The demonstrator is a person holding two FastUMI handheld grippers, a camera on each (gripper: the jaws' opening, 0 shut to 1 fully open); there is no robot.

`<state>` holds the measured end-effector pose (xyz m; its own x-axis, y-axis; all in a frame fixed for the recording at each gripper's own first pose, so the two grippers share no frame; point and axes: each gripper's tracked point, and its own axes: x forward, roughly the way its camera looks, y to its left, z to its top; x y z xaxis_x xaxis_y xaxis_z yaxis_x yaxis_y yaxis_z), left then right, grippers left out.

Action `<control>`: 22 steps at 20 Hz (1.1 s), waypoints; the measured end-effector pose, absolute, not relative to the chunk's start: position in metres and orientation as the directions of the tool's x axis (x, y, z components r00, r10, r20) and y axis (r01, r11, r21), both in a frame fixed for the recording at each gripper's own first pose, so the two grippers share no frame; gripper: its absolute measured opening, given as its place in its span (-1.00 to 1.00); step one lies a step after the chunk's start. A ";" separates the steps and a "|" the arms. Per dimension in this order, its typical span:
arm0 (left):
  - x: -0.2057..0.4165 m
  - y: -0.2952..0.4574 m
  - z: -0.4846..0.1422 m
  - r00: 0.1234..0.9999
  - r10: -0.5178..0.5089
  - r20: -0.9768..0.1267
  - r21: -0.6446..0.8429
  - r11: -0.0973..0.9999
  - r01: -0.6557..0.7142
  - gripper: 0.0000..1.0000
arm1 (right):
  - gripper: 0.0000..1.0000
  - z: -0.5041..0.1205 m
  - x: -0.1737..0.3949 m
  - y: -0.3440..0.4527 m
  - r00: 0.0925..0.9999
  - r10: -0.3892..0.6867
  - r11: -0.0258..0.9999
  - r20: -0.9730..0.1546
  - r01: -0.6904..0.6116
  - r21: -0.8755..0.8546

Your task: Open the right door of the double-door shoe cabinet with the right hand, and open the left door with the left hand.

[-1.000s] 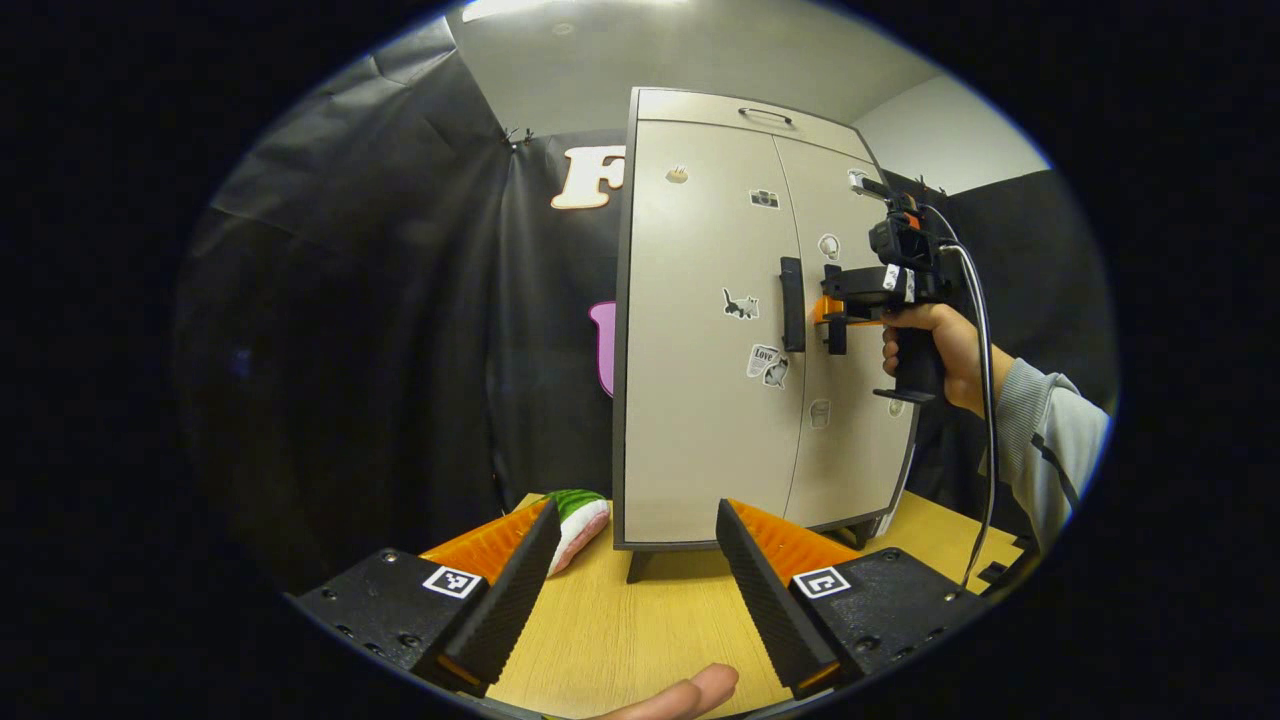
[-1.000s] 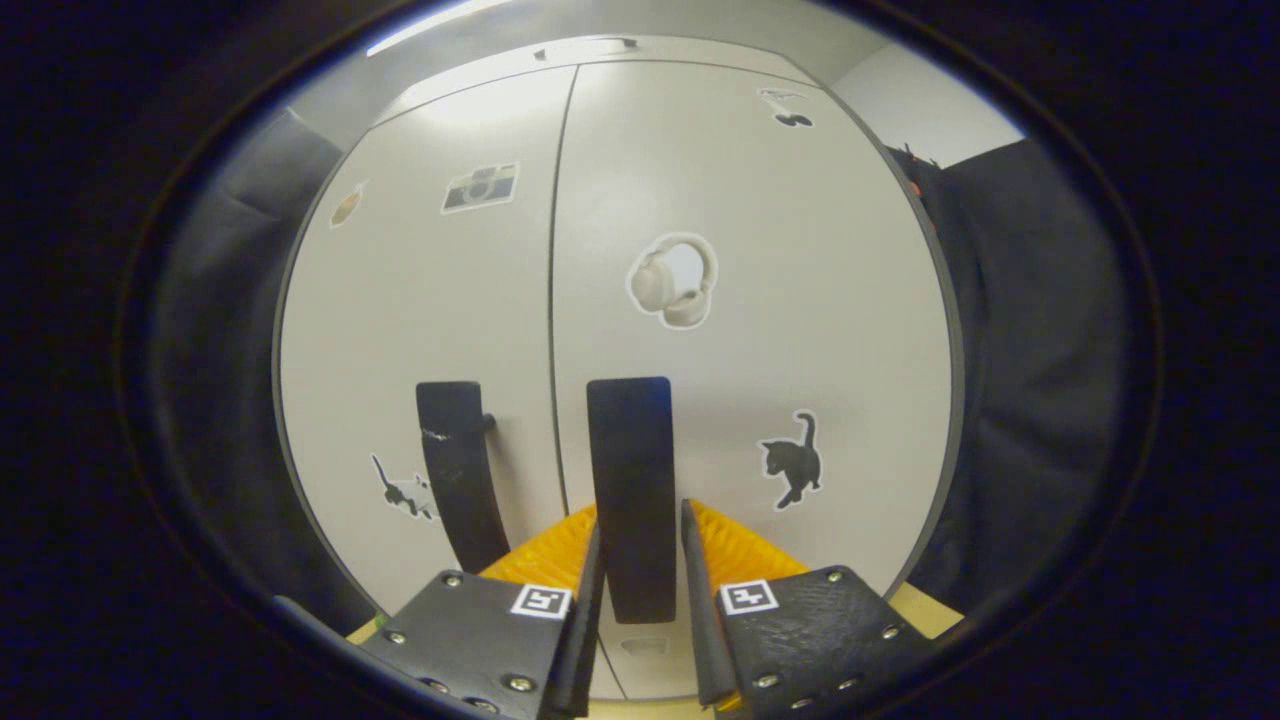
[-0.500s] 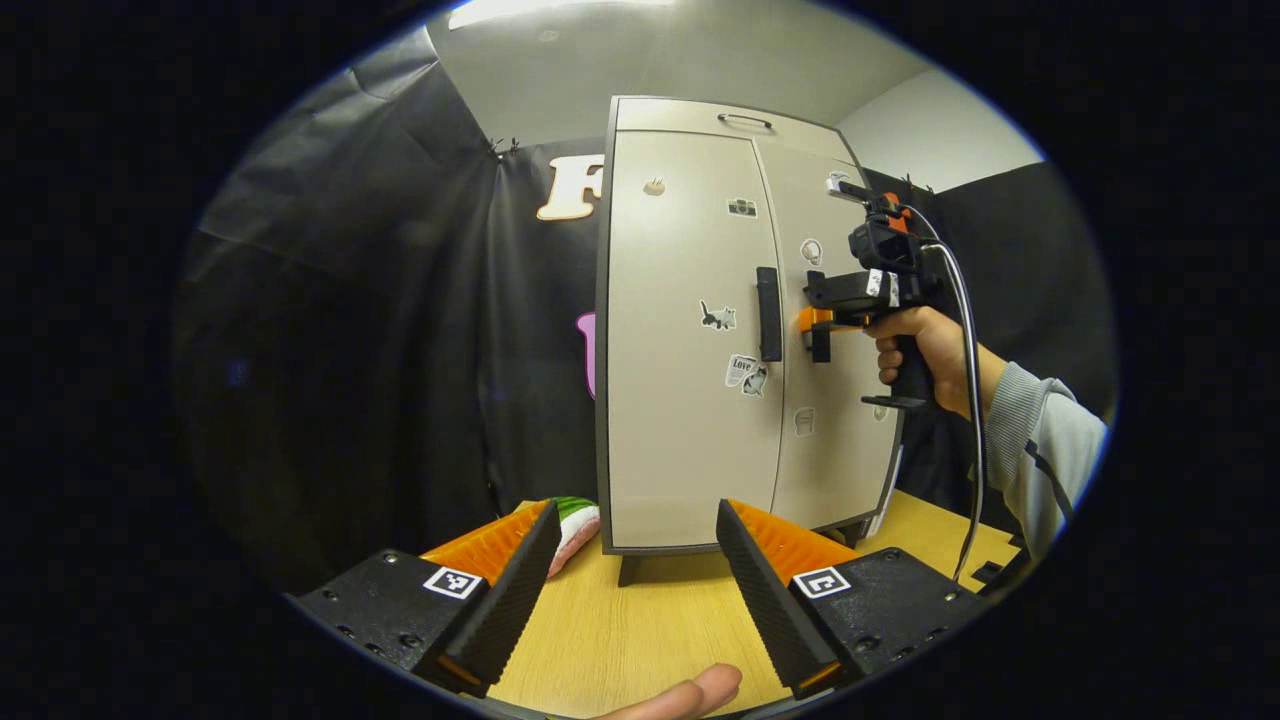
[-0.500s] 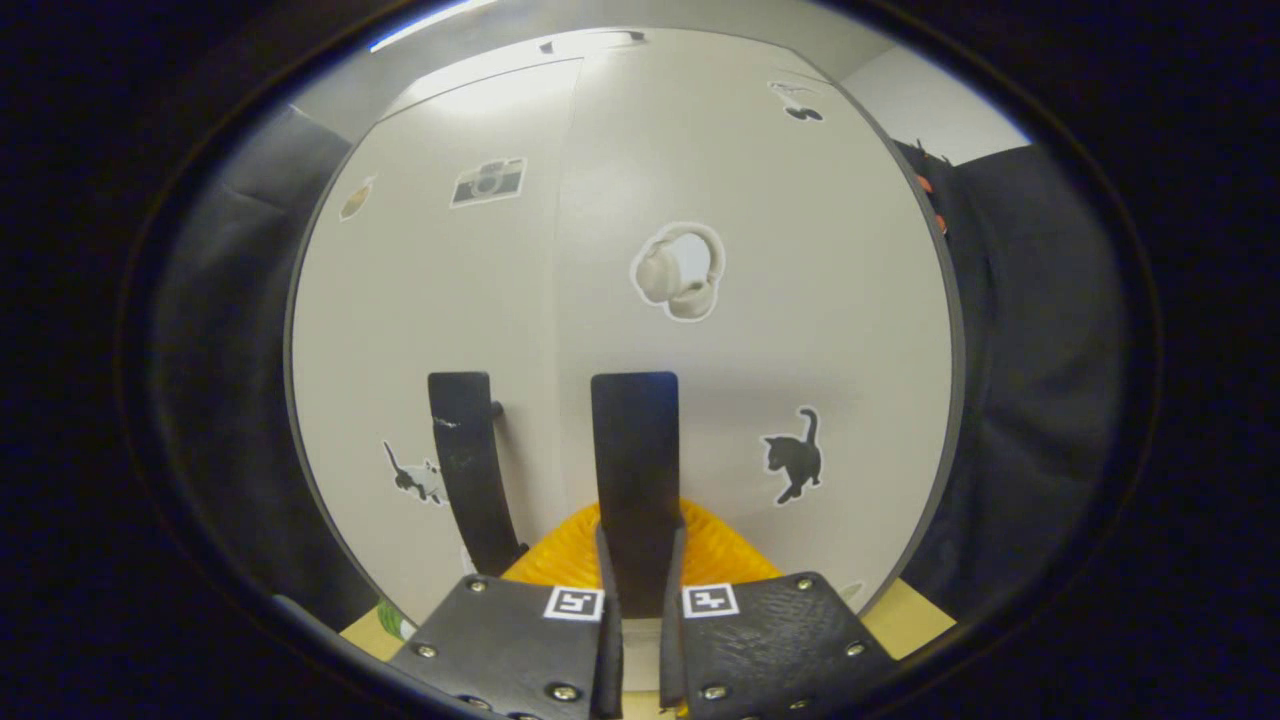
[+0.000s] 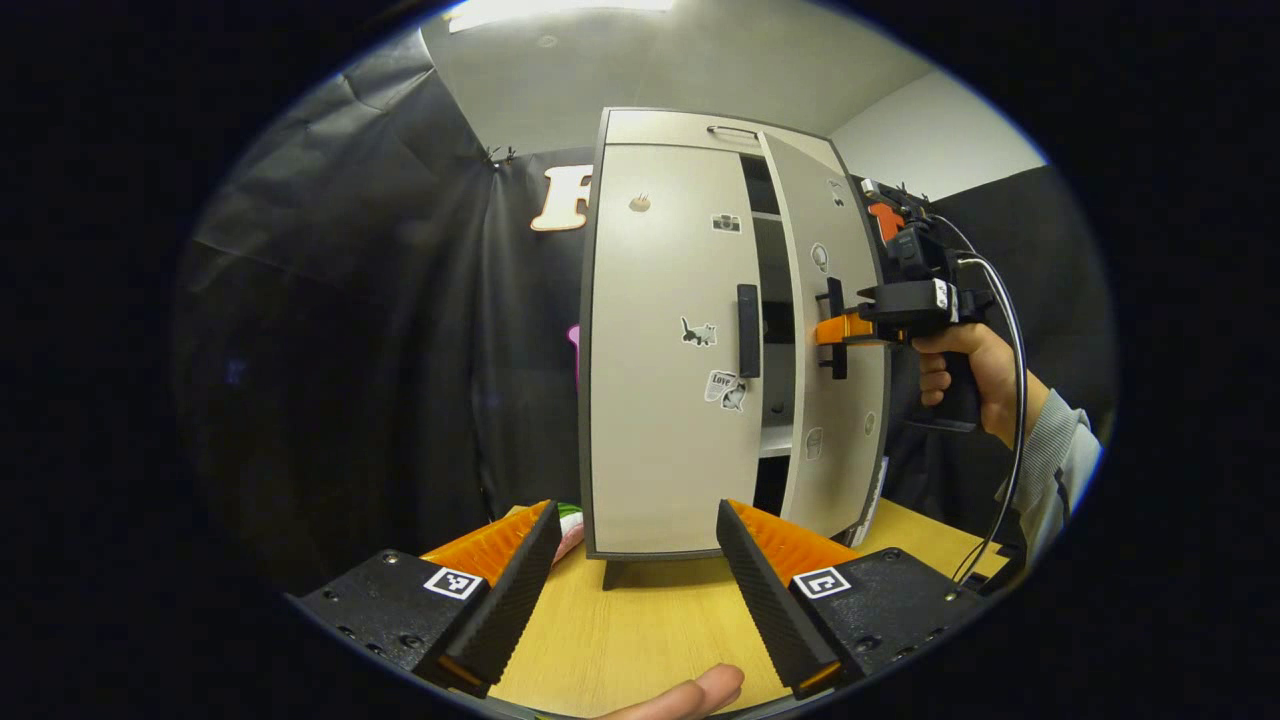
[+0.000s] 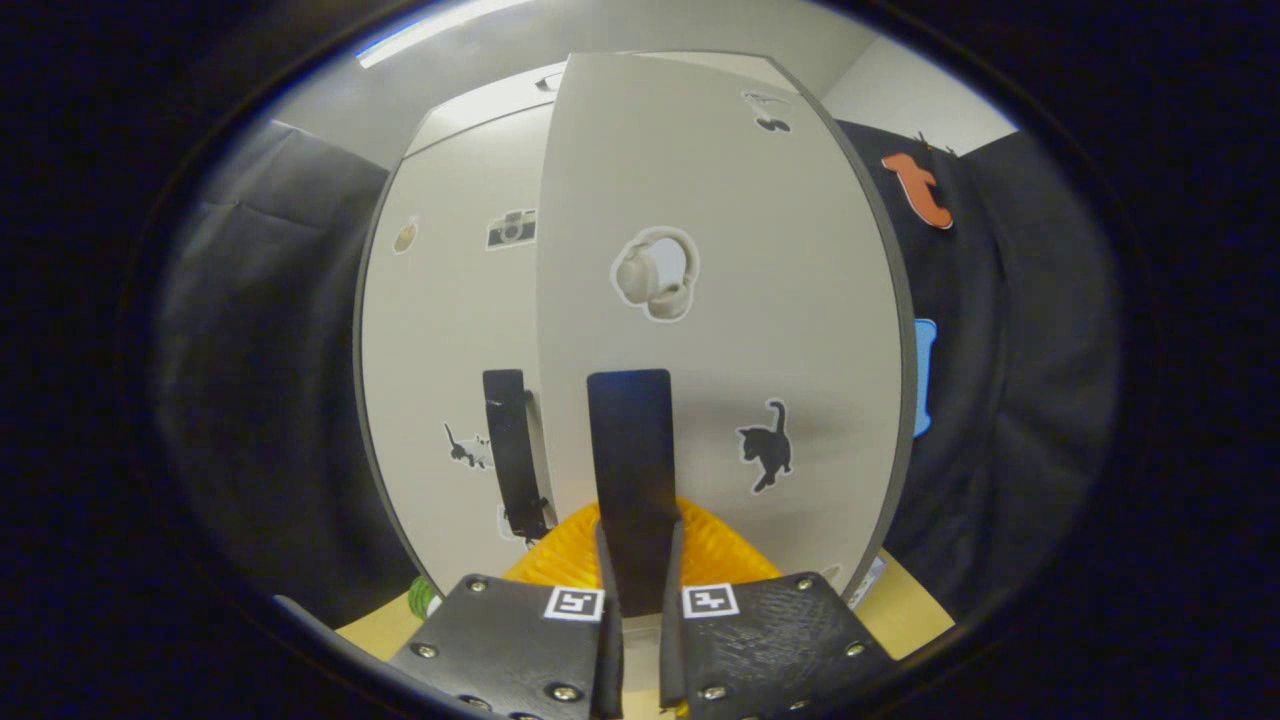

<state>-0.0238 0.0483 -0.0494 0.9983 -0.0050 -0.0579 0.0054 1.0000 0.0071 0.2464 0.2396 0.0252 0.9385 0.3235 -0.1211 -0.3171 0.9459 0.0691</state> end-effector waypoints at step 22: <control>-0.027 0.005 -0.041 0.996 -0.080 -0.034 -0.011 0.997 0.080 0.94 | -0.74 0.039 0.219 0.177 0.931 0.355 0.933 -0.086 -0.348 0.086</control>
